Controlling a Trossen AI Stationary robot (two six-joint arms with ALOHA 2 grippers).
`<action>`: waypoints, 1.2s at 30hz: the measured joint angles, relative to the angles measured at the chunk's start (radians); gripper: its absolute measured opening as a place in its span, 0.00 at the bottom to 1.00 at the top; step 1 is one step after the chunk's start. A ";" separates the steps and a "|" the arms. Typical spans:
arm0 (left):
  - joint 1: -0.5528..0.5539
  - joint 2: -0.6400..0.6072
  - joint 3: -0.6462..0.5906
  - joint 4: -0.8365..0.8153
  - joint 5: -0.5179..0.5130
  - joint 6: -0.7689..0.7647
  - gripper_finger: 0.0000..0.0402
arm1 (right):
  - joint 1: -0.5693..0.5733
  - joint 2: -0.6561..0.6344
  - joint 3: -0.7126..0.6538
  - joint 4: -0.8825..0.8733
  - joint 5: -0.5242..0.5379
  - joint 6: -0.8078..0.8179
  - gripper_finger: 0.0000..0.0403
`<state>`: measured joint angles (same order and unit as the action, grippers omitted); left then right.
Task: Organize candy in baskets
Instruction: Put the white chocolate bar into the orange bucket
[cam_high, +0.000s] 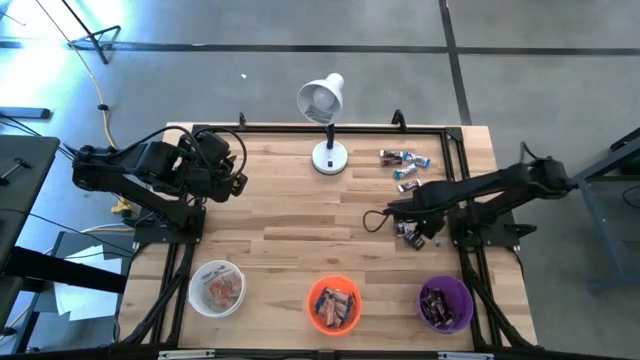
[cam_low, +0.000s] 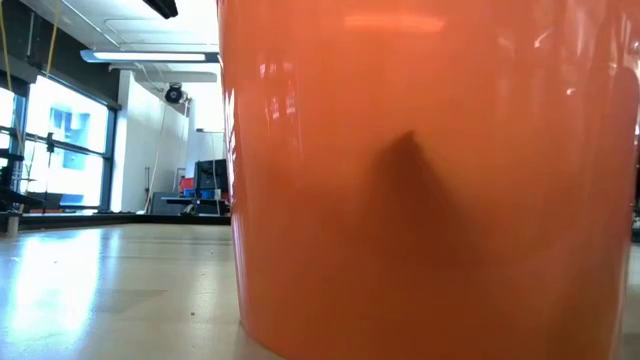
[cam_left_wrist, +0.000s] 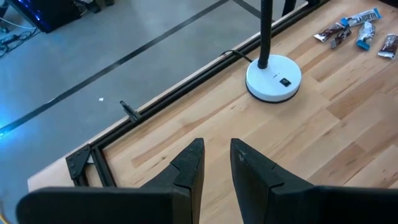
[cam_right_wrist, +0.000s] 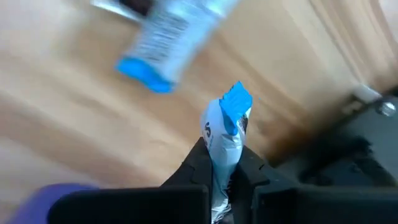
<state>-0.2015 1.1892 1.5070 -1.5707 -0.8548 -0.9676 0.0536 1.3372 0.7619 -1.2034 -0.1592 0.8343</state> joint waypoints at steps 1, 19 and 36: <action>0.000 0.000 0.000 0.000 0.000 -0.001 0.16 | 0.014 -0.020 0.027 0.003 -0.001 0.012 0.02; 0.000 0.000 0.000 0.003 -0.149 0.030 0.16 | 0.354 0.012 0.310 0.498 0.235 0.064 0.03; 0.000 0.000 0.000 0.000 0.008 0.158 0.16 | 0.499 0.437 0.589 0.838 0.307 0.249 0.03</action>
<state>-0.2016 1.1892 1.5070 -1.5708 -0.8471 -0.8093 0.5529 1.7747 1.3508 -0.3657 0.1482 1.0830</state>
